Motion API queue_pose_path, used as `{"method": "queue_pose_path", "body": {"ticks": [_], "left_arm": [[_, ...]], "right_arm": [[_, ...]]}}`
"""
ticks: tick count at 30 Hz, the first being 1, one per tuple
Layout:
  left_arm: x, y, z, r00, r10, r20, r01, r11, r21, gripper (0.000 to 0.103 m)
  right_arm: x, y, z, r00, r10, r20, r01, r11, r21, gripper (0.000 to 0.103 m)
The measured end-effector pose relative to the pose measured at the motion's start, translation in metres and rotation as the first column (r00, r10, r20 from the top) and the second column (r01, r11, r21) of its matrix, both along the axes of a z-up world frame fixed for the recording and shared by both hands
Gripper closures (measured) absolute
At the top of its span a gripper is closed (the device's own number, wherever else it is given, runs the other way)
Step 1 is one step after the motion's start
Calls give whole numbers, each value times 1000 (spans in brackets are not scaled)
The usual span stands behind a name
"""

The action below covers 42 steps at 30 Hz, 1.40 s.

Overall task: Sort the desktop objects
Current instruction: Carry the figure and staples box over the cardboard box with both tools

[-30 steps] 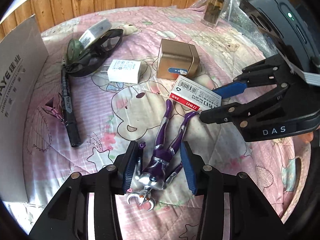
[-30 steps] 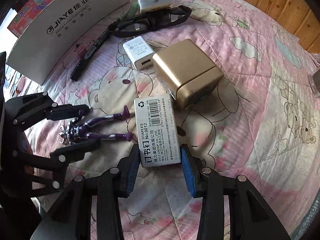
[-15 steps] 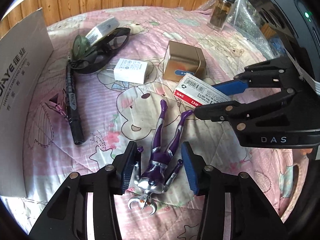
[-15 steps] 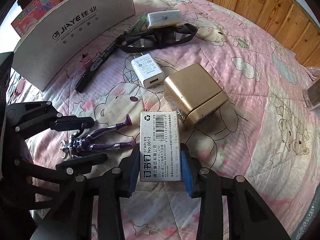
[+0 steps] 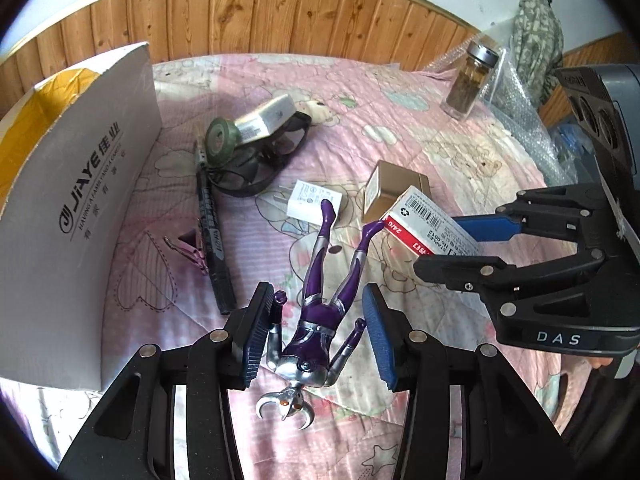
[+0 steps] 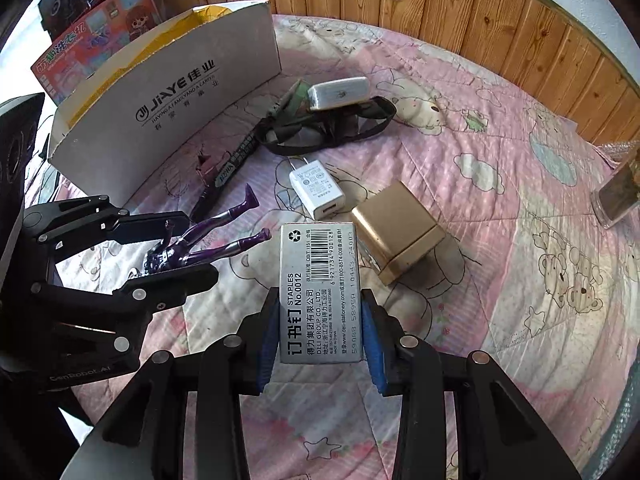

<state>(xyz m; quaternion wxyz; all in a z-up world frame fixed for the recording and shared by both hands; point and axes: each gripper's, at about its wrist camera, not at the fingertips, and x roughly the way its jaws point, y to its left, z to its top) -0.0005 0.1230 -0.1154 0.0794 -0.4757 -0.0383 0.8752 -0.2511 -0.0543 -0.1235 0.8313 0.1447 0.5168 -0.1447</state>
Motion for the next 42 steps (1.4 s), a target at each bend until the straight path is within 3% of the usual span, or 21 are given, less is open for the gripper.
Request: {"method": "queue_pose_path", "body": {"ticks": [18,42], "left_arm": [[7,-30,47,986,126,-106,-124,992,28,56],[16,-82,102,934,287,-212,-264,955,132,55]], "right_arm": [[33,17,30,997,10,82,-6,999,-50,64],[69,51,77,980,37,196,-14,993,-119,64]]}}
